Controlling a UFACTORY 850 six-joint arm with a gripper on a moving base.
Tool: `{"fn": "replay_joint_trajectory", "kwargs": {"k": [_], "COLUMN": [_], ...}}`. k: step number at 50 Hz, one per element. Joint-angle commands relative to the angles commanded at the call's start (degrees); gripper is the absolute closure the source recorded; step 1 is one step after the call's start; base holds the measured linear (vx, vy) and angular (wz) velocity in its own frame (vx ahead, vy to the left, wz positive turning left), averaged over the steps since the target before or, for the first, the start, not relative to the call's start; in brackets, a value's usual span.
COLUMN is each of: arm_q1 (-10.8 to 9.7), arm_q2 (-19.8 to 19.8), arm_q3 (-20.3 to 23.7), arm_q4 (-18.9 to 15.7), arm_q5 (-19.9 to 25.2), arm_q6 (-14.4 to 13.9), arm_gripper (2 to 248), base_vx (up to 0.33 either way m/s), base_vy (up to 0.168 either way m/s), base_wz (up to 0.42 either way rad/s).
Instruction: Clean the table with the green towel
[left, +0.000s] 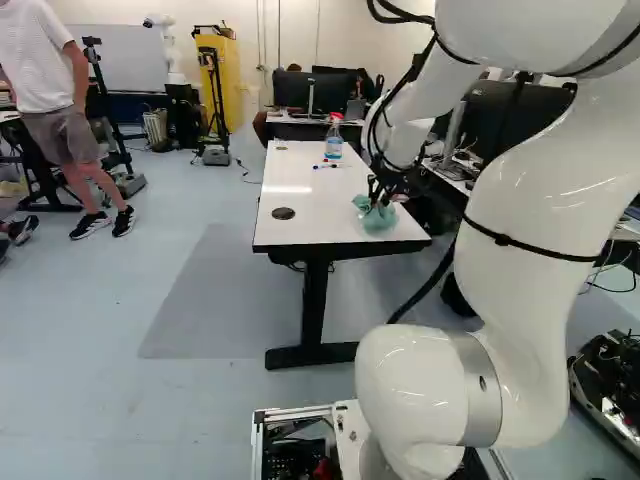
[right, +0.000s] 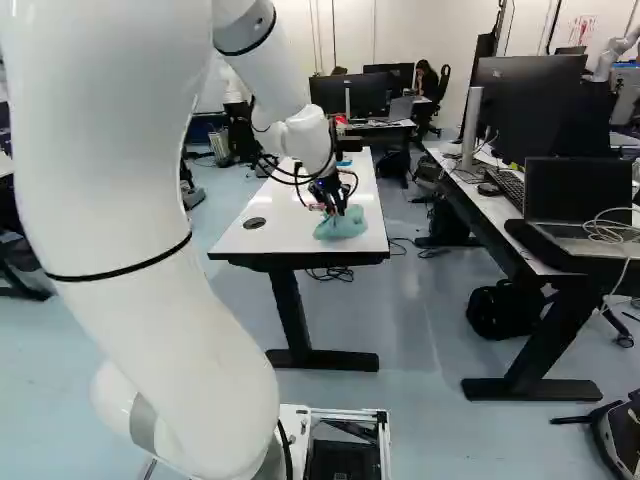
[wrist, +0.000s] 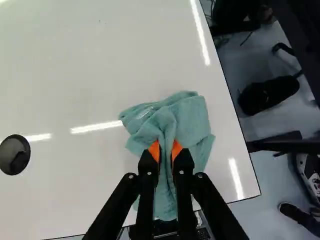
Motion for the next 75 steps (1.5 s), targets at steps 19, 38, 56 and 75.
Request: {"fn": "replay_joint_trajectory", "kwargs": {"k": [19,38,56,75], "arm_q1": [-3.6,-4.5,-4.5,-3.7], "arm_q2": [1.6,2.0,2.0,3.6], "arm_q3": [1.8,2.2,2.2,2.1], "arm_q4": [0.0,0.0,0.0,0.0], "arm_q5": [0.0,0.0,0.0,0.0], "arm_q6": [0.0,0.0,0.0,0.0], "arm_gripper": [202,174,69,3], "base_vx": [0.000,0.000,0.000,0.000], "base_vy": [0.000,0.000,0.000,0.000], "base_wz": [0.000,0.000,0.000,0.000]}}
